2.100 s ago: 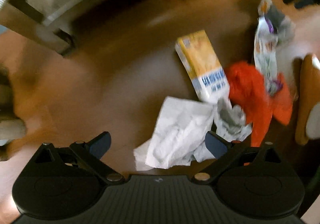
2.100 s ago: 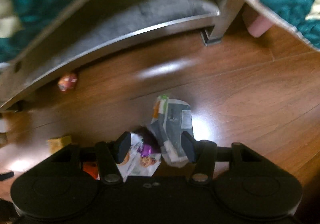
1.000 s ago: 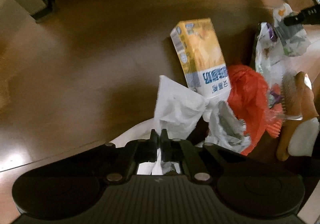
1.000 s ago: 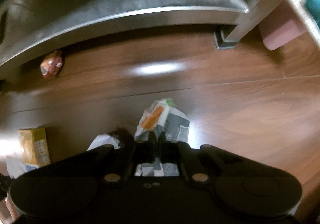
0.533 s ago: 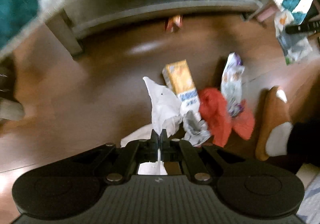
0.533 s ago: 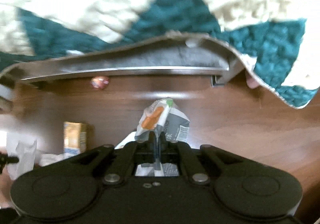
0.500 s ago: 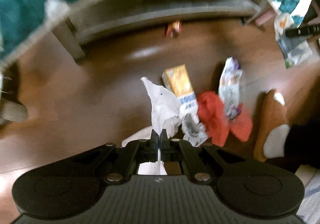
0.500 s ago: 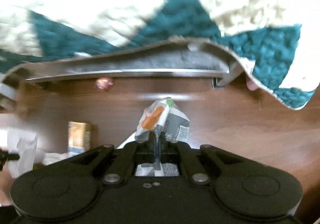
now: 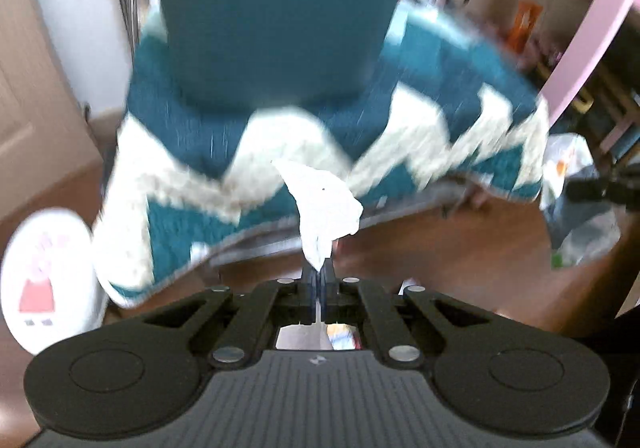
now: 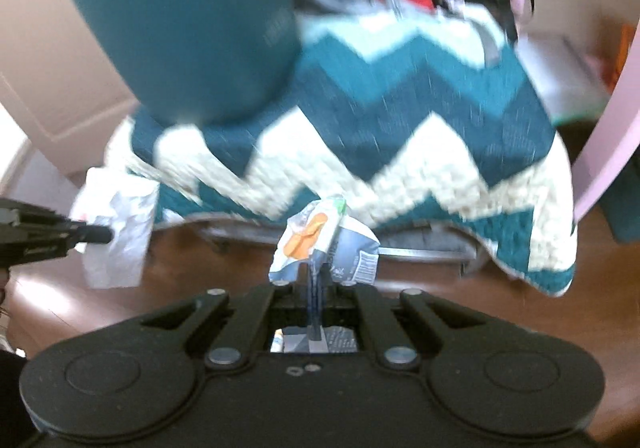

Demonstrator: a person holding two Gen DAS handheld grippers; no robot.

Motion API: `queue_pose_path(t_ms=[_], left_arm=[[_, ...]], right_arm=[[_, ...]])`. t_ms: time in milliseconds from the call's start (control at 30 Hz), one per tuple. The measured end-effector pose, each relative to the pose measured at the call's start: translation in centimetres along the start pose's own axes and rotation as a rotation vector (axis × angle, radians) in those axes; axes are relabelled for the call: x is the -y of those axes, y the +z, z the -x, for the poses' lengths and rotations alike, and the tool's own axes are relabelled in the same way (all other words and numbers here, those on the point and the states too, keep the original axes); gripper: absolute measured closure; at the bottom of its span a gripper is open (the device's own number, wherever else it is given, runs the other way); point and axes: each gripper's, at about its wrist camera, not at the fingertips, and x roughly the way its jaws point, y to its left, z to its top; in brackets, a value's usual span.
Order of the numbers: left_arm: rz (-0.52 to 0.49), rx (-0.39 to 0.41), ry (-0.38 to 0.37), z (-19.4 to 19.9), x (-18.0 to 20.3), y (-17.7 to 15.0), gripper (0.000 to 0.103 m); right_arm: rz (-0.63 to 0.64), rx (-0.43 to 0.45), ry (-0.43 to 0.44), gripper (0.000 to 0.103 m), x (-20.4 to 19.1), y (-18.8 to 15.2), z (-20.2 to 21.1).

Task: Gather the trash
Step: 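Lift and carry the tissue and wrapper with both tools over the wastebasket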

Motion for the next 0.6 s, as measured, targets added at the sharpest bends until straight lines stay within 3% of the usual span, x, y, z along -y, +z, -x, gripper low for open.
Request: queue_pose_path(t_ms=[367,600], left_arm=[[0.060,0.228,0.016,11.9,4.7,3.6,0.102],[0.075,0.387,0.005,18.4,5.4,7.5,0.102]], right_arm=[[0.087,0.231,0.053,0.100,-3.9,2.1,12.5],[0.183,0.363,0.059,0.100,-6.9,6.8,17.4]])
